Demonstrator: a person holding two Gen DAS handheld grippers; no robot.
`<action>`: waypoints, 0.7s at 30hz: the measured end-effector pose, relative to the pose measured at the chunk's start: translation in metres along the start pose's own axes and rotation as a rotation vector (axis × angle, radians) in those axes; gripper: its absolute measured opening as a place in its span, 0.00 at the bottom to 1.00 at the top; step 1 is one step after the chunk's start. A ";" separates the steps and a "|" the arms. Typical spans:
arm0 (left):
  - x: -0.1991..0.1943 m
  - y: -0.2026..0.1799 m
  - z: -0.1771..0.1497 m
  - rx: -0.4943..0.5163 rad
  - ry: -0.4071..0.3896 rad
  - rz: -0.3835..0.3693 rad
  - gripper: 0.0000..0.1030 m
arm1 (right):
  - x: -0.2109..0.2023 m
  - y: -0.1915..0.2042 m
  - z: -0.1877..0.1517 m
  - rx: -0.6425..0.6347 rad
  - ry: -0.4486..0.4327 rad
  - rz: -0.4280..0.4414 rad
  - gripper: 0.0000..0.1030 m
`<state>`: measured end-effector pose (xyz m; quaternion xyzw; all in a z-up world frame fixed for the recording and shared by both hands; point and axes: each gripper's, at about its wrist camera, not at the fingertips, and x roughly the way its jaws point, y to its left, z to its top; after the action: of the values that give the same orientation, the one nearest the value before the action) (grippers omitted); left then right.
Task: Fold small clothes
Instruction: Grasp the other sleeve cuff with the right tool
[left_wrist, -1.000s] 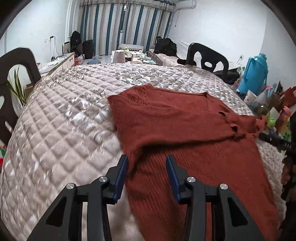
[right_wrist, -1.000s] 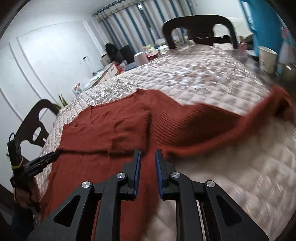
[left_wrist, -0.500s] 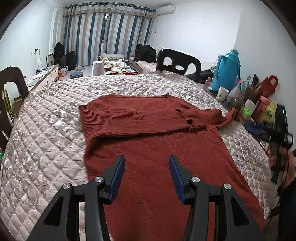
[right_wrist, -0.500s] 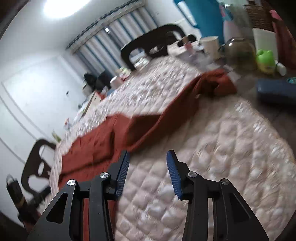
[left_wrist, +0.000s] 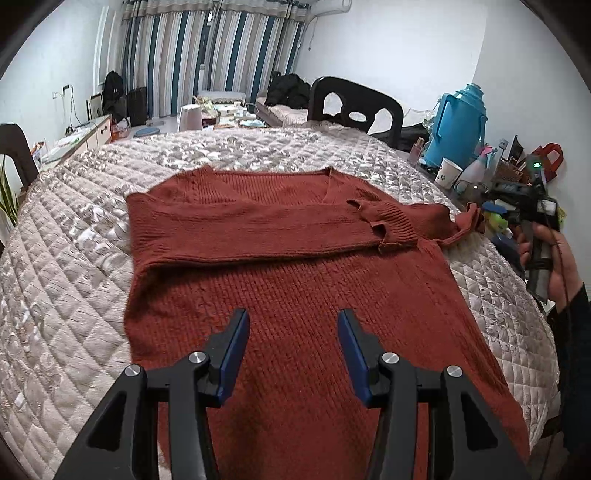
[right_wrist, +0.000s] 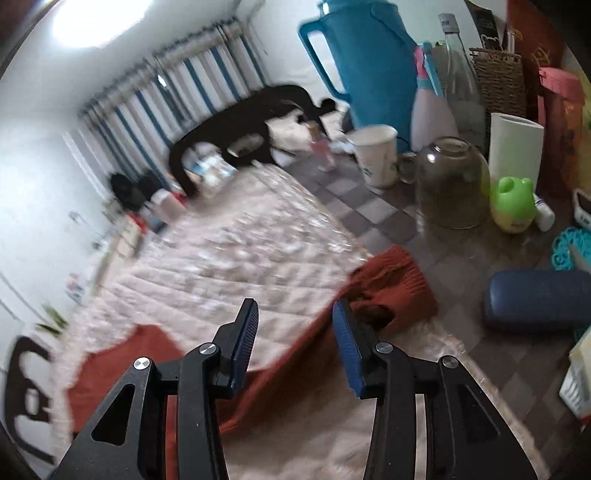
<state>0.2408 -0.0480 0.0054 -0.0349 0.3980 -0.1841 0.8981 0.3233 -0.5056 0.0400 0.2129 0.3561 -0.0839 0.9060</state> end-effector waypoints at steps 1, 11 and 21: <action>0.002 0.000 0.000 -0.002 0.004 0.000 0.51 | 0.012 -0.002 -0.001 -0.004 0.033 -0.041 0.42; 0.004 0.001 -0.003 -0.011 0.011 -0.003 0.51 | -0.021 -0.040 -0.037 0.073 0.012 0.012 0.09; 0.001 0.004 -0.010 -0.028 0.019 -0.012 0.51 | -0.074 -0.098 -0.110 0.250 0.057 0.175 0.42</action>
<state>0.2359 -0.0439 -0.0030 -0.0479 0.4088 -0.1844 0.8925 0.1727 -0.5445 -0.0140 0.3568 0.3485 -0.0423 0.8657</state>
